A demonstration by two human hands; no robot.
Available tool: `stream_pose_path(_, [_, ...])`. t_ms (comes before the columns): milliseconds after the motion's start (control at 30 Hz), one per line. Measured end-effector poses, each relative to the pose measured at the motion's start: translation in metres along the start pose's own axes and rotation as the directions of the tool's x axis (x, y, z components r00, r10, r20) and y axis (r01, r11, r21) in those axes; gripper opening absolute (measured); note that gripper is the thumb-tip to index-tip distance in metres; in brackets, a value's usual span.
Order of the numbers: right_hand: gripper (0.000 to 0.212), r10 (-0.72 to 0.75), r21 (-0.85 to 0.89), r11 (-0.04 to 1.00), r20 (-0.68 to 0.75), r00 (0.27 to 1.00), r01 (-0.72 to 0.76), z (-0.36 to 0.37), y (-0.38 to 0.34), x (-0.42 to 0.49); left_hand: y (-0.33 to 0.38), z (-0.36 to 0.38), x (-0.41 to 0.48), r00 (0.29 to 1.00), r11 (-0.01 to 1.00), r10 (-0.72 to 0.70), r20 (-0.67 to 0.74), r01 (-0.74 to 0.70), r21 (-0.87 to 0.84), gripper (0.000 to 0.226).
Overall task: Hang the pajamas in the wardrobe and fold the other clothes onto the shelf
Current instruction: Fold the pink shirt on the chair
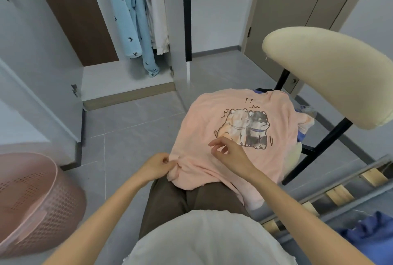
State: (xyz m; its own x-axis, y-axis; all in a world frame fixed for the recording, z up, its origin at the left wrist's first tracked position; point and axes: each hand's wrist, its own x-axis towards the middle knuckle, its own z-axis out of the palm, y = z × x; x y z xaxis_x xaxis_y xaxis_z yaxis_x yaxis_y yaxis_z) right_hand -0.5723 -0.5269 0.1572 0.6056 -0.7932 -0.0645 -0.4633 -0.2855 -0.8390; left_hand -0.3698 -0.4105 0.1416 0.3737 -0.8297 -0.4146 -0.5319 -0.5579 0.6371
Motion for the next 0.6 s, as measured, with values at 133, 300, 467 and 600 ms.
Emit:
stream_pose_path(133, [0.018, -0.105, 0.068, 0.992, 0.049, 0.993, 0.102, -0.002, -0.013, -0.004, 0.023, -0.020, -0.004, 0.997, 0.825, -0.039, 0.073, 0.073, -0.560, 0.022])
stream_pose_path(300, [0.013, -0.184, 0.170, 0.972, 0.129, 0.974, 0.161, 0.005, -0.023, -0.012, 0.053, -0.040, -0.009, 0.992, 0.590, 0.008, 0.123, 0.095, -0.802, 0.021])
stream_pose_path(467, [0.052, -0.208, 0.035, 0.978, 0.110, 0.972, 0.206, 0.013, -0.023, -0.019, 0.073, -0.040, -0.012, 0.978, 0.497, 0.036, 0.204, 0.159, -0.853, 0.018])
stream_pose_path(600, [0.089, -0.174, -0.071, 0.981, 0.104, 0.979, 0.182, 0.021, -0.027, -0.024, 0.083, -0.040, -0.011, 0.963, 0.162, -0.012, 0.268, 0.266, -0.950, 0.021])
